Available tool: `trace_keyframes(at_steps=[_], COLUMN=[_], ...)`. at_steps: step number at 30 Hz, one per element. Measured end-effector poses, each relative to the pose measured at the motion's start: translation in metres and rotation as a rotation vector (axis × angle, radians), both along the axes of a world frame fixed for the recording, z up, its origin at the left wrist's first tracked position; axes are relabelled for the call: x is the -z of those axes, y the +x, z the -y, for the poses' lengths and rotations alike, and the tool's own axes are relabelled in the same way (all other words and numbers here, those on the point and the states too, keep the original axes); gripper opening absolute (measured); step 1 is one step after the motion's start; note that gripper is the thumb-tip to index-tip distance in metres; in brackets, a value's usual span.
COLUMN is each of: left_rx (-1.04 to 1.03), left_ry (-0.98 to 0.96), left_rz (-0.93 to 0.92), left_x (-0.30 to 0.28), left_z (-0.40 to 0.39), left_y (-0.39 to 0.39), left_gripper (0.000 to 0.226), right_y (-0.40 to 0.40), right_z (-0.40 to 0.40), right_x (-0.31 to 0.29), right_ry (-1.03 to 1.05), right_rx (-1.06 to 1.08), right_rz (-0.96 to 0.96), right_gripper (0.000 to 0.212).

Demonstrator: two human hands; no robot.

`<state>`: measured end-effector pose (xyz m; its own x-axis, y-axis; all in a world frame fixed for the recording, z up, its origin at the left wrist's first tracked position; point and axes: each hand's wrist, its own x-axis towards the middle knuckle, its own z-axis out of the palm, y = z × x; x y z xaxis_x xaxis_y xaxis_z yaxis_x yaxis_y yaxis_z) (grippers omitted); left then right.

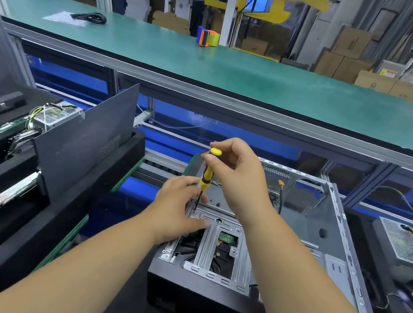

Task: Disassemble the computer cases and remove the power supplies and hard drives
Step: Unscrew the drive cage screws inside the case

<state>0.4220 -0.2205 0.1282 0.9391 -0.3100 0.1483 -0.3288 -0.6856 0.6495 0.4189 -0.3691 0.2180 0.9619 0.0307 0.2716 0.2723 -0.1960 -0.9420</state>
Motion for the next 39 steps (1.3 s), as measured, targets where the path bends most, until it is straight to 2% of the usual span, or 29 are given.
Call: trace_keyframes(at_steps=[7, 11, 15, 22, 29, 35, 39], left_rx=[-0.081, -0.094, -0.067, 0.010, 0.008, 0.034, 0.041], left_ry=[-0.070, -0.017, 0.097, 0.285, 0.299, 0.515, 0.438], left_rz=[0.023, 0.015, 0.006, -0.086, -0.090, -0.018, -0.083], left_x=[0.008, 0.010, 0.012, 0.009, 0.005, -0.001, 0.000], left_z=[0.001, 0.002, 0.002, 0.003, 0.004, 0.003, 0.005], left_y=[-0.006, -0.004, -0.002, 0.004, 0.004, 0.007, 0.008], left_gripper=[0.040, 0.048, 0.053, 0.070, 0.058, 0.068, 0.067], right_y=[0.004, 0.005, 0.004, 0.010, 0.012, 0.015, 0.018], right_z=[-0.003, -0.011, -0.020, -0.021, -0.016, -0.013, -0.017], right_x=[0.013, 0.020, 0.022, 0.019, 0.017, 0.012, 0.013], right_ry=[0.235, 0.406, 0.524, 0.494, 0.497, 0.525, 0.558], right_rx=[-0.159, -0.262, -0.338, -0.287, -0.354, -0.312, -0.276], right_rz=[-0.035, -0.119, -0.148, -0.166, -0.178, -0.190, -0.212], right_gripper=[0.017, 0.022, 0.018, 0.016, 0.018, 0.030, 0.037])
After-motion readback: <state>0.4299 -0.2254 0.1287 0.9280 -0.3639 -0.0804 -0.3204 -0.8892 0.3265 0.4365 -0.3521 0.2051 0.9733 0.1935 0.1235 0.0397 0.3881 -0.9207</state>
